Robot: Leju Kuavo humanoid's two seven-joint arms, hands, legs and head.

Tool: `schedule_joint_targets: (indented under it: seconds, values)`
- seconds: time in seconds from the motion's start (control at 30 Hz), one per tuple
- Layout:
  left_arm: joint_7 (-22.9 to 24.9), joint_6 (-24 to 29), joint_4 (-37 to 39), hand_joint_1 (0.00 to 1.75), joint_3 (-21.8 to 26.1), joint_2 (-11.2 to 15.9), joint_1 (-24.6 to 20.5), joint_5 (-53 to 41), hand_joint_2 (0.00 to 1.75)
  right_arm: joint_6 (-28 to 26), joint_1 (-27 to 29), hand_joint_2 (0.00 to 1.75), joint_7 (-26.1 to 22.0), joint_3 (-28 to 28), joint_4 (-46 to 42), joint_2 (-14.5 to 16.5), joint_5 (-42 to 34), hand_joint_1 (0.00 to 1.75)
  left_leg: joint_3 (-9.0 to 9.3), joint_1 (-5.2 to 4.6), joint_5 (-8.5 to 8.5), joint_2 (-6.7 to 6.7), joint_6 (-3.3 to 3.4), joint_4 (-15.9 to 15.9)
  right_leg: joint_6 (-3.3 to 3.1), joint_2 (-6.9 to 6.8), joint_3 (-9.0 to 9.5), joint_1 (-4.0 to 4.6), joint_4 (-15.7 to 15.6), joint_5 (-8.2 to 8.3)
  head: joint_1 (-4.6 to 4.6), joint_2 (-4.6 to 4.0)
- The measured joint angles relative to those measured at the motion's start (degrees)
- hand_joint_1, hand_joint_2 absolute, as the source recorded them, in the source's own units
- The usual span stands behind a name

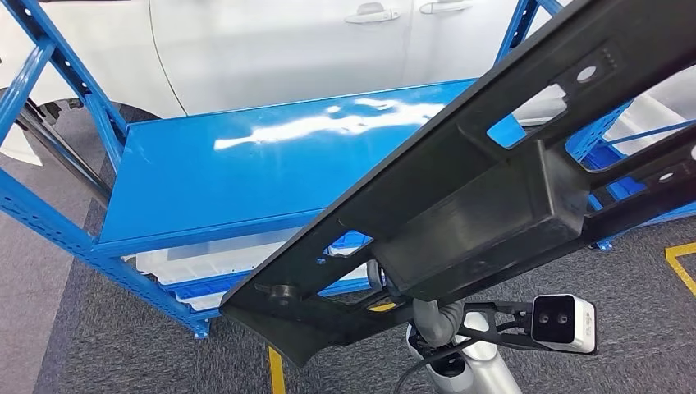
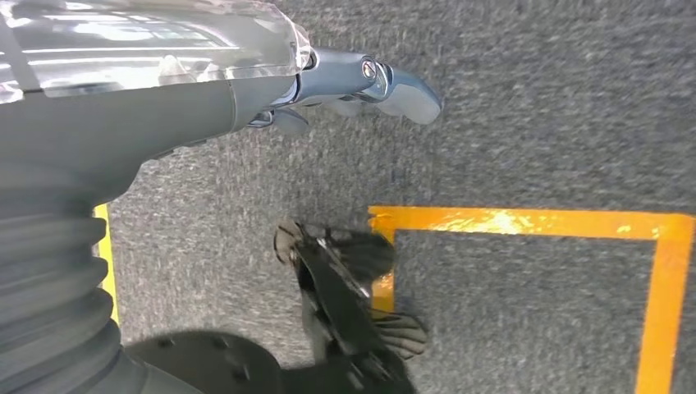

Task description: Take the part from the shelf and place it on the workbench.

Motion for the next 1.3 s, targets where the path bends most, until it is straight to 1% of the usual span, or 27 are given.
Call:
schedule_joint_targets:
  seconds: [0.07, 0.1, 0.13, 0.2, 0.23, 0.27, 0.33, 0.37, 0.4, 0.43, 0.47, 0.5, 0.57, 0.6, 0.67, 0.73, 0.77, 0.83, 0.87, 0.9, 0.93, 0.97, 1.03, 1.1, 1.2, 1.23, 1.3]
  values:
    - [0.0, 0.0, 0.0, 0.0, 0.0, 0.0, -0.2, -0.1, 1.75, 0.2, 0.3, 1.75, 0.0, -0.5, 0.0, 0.0, 0.0, 1.75, 5.43, -0.37, -0.62, -0.02, 0.57, -8.0, 0.48, -0.06, -1.0, 0.09, 0.4, 0.98, 0.0, -0.01]
    - [0.0, 0.0, 0.0, 0.0, 0.0, 0.0, -0.2, -0.2, 1.75, 0.5, 0.4, 1.75, 0.0, -0.7, 0.0, 0.0, 0.1, 1.75, 6.67, -0.58, -1.3, -0.05, 0.8, -10.2, 0.8, -0.11, -1.17, 0.06, 0.5, 1.47, 0.0, -0.01]
    - [0.1, 0.0, 0.0, 0.0, 0.0, 0.0, -0.2, -0.4, 1.75, 0.8, 0.5, 1.75, 0.0, -1.0, 0.0, 0.0, 0.2, 1.75, 6.86, -0.73, -1.3, -0.06, 1.03, -11.2, 1.16, -0.15, -1.24, 0.01, 0.3, 2.04, 0.0, -0.01]
    - [0.1, 0.0, 0.0, 0.0, 0.0, 0.0, -0.1, -0.5, 1.75, 1.2, 0.9, 1.75, 0.0, -1.8, 0.0, 0.0, 0.7, 1.75, 5.97, -0.56, -0.02, 0.14, 1.7, -11.4, 1.89, -0.02, -1.67, -0.16, 0.4, 2.03, 0.0, 0.0]
    - [0.2, 0.0, 0.0, 0.0, 0.0, 0.0, -0.1, -0.6, 1.75, 1.3, 1.0, 1.75, 0.0, -2.2, 0.0, 0.0, 0.9, 1.75, 5.32, -0.41, 0.8, 0.28, 2.12, -11.5, 2.28, 0.1, -2.19, -0.24, 1.4, 0.5, 0.0, 0.0]
    - [0.2, 0.0, 0.0, 0.0, 0.0, 0.0, -0.2, -0.6, 1.75, 1.4, 1.2, 1.75, 0.0, -2.6, 0.0, 0.0, 1.0, 1.75, 4.56, -0.27, 1.62, 0.41, 2.41, -11.7, 2.68, 0.22, -2.9, -0.39, 3.5, -2.14, 0.0, 0.0]
    - [0.2, 0.0, 0.0, 0.0, 0.0, 0.0, -0.2, -0.6, 1.75, 1.5, 1.8, 1.75, 0.0, -3.6, -0.1, 0.0, 1.1, 1.75, 2.81, -0.28, 3.09, 0.5, 2.65, -11.6, 3.45, 0.29, -4.47, -0.79, 10.4, -8.19, 0.0, -0.01]
    - [0.3, 0.0, 0.0, 0.0, 0.0, 0.0, -0.1, -0.7, 1.75, 1.6, 2.1, 1.75, 0.0, -4.1, -0.1, -0.1, 1.1, 1.75, 1.84, -0.28, 3.8, 0.52, 2.55, -11.4, 3.78, 0.28, -4.9, -1.0, 13.9, -9.66, 0.0, -0.01]
    - [0.5, 0.1, 0.0, 0.0, 0.0, 0.0, -0.1, -0.6, 1.75, 1.8, 2.4, 1.75, 0.0, -4.6, -0.1, -0.1, 1.1, 1.75, 0.79, -0.26, 4.49, 0.54, 2.43, -11.2, 4.04, 0.28, -4.71, -1.19, 16.3, -9.63, 0.0, -0.01]
    - [0.8, 0.1, 0.0, 0.0, 0.0, 0.0, -0.1, -0.6, 1.75, 2.0, 2.6, 1.75, 0.0, -5.2, -0.1, -0.2, 1.1, 1.75, -0.29, -0.24, 5.11, 0.56, 2.28, -10.9, 4.21, 0.27, -3.66, -1.37, 16.7, -8.44, 0.0, 0.0]
    - [1.1, 0.3, 0.0, 0.0, 0.0, 0.1, -0.1, -0.6, 1.75, 2.3, 2.7, 1.75, 0.0, -5.7, -0.1, -0.3, 1.1, 1.75, -1.34, -0.22, 5.66, 0.56, 2.1, -10.6, 4.28, 0.27, -1.55, -1.55, 15.0, -6.84, 0.0, 0.0]
    - [1.3, 0.4, 0.0, 0.0, 0.0, 0.2, -0.1, -0.5, 1.75, 2.5, 2.7, 1.75, 0.0, -6.3, -0.1, -0.3, 1.2, 1.75, -2.25, -0.2, 6.15, 0.56, 1.88, -10.2, 4.24, 0.27, 1.49, -1.68, 11.5, -5.97, 0.0, 0.0]
    - [1.7, 0.5, 0.0, 0.0, 0.0, 0.5, 0.0, -0.5, 1.75, 2.7, 2.8, 1.75, 0.0, -7.4, -0.1, -0.4, 1.4, 1.75, -3.47, -0.27, 7.04, 0.47, 1.26, -9.7, 3.67, 0.33, 7.31, -1.52, 3.3, -6.86, -0.01, 0.0]
    - [1.9, 0.6, 0.0, 0.0, 0.0, 0.7, 0.0, -0.5, 1.75, 2.7, 2.9, 1.75, 0.0, -7.8, -0.1, -0.5, 1.6, 1.75, -3.73, -0.27, 7.42, 0.44, 0.89, -9.6, 3.17, 0.37, 8.81, -1.34, 0.7, -7.74, -0.01, 0.0]
    - [2.6, 1.1, 0.0, 0.0, 0.2, 1.1, 0.1, -0.3, 1.75, 2.6, 3.1, 1.75, 0.0, -8.5, -0.2, -0.5, 1.9, 1.75, -3.88, -0.15, 8.27, 0.43, 0.05, -10.0, 1.93, 0.4, 8.86, -1.03, -0.6, -7.67, -0.01, -0.01]
    - [4.0, 2.0, 0.0, 0.0, 0.6, 1.4, 0.2, 0.2, 1.75, 2.4, 3.3, 1.75, 0.0, -8.9, -0.4, -0.6, 2.2, 1.75, -4.47, 0.07, 7.05, 0.37, -0.61, -9.0, 0.77, 0.28, 8.24, -1.07, -1.0, -6.56, -0.01, -0.01]
    - [4.9, 2.4, 0.0, 0.0, 1.0, 1.7, 0.2, 0.5, 1.75, 2.1, 3.4, 1.75, 0.0, -9.0, -0.6, -0.6, 2.3, 1.75, -5.18, 0.15, 4.98, 0.33, -0.82, -7.1, 0.33, 0.22, 7.83, -1.15, -1.2, -5.91, -0.01, -0.01]
    - [6.8, 3.3, 0.0, 0.0, 1.5, 2.2, 0.3, 0.9, 1.75, 1.3, 3.5, 1.75, 0.0, -9.1, -0.9, -0.6, 2.7, 1.75, -7.29, 0.22, -0.51, 0.29, -1.13, -0.3, -0.11, 0.18, 6.71, -0.97, -1.2, -4.91, -0.02, 0.0]
    - [7.8, 3.8, 0.0, 0.0, 1.8, 2.5, 0.3, 1.1, 1.75, 0.7, 3.5, 1.75, 0.0, -9.2, -1.0, -0.6, 2.8, 1.75, -8.2, 0.22, -2.27, 0.29, -1.26, 3.4, -0.15, 0.17, 6.1, -0.84, -1.1, -4.46, -0.02, 0.0]
    - [8.7, 4.2, 0.0, 0.0, 2.1, 2.8, 0.4, 1.2, 1.75, 0.3, 3.6, 1.75, 0.0, -9.3, -1.1, -0.6, 2.8, 1.75, -8.44, 0.22, -2.79, 0.28, -1.32, 5.7, -0.16, 0.17, 5.48, -0.72, -1.0, -4.06, -0.02, 0.0]
    - [9.5, 4.7, 0.0, 0.0, 2.4, 3.1, 0.4, 1.3, 1.75, -0.1, 3.6, 1.75, 0.0, -9.4, -1.2, -0.7, 2.8, 1.75, -7.62, 0.22, -2.16, 0.29, -1.29, 6.0, -0.11, 0.17, 4.9, -0.64, -0.9, -3.71, -0.02, 0.0]
    - [10.2, 5.0, 0.0, 0.0, 2.6, 3.3, 0.5, 1.3, 1.75, -0.3, 3.7, 1.75, 0.0, -9.6, -1.4, -0.9, 2.7, 1.75, -5.68, 0.21, -0.86, 0.29, -1.17, 4.0, -0.02, 0.17, 4.39, -0.58, -0.7, -3.45, -0.02, 0.0]
    - [10.9, 5.6, -0.1, 0.0, 2.9, 3.8, 0.5, 1.3, 1.75, -0.3, 3.7, 1.75, 0.0, -10.1, -1.7, -1.2, 2.7, 1.75, 0.27, 0.1, 1.11, 0.27, -0.67, -4.1, 0.26, 0.14, 3.67, -0.44, -0.2, -3.13, -0.02, 0.0]
    - [11.1, 6.0, -0.1, 0.0, 3.1, 4.1, 0.5, 1.3, 1.75, -0.1, 3.7, 1.75, 0.0, -10.6, -1.9, -1.5, 2.6, 1.75, 3.78, -0.17, 1.21, 0.23, -0.08, -9.7, 0.77, 0.05, 3.3, -0.33, 0.1, -2.83, -0.02, 0.0]
    - [11.2, 6.4, -0.2, 0.0, 3.6, 4.2, 0.7, 1.3, 1.75, 0.4, 3.8, 1.75, 0.0, -11.5, -2.0, -1.9, 2.3, 1.75, 3.83, -0.21, 1.44, 0.29, 0.85, -11.0, 1.84, 0.06, 3.04, -0.37, 0.2, -2.36, -0.02, 0.0]
    - [11.1, 6.5, -0.2, 0.0, 3.7, 4.2, 0.7, 1.4, 1.75, 0.8, 3.8, 1.75, 0.0, -11.8, -2.0, -2.0, 2.3, 1.75, 3.76, -0.07, 1.8, 0.35, 1.22, -11.3, 2.21, 0.12, 2.69, -0.41, 0.8, -2.89, -0.02, 0.0]
    - [10.6, 6.5, -0.2, 0.0, 3.9, 4.0, 0.7, 1.4, 1.75, 1.6, 4.0, 1.75, 0.0, -12.6, -2.0, -2.0, 2.9, 1.75, 3.43, 0.15, 2.42, 0.52, 1.78, -11.6, 2.86, 0.25, 0.49, -0.62, 5.6, -6.04, -0.01, 0.0]
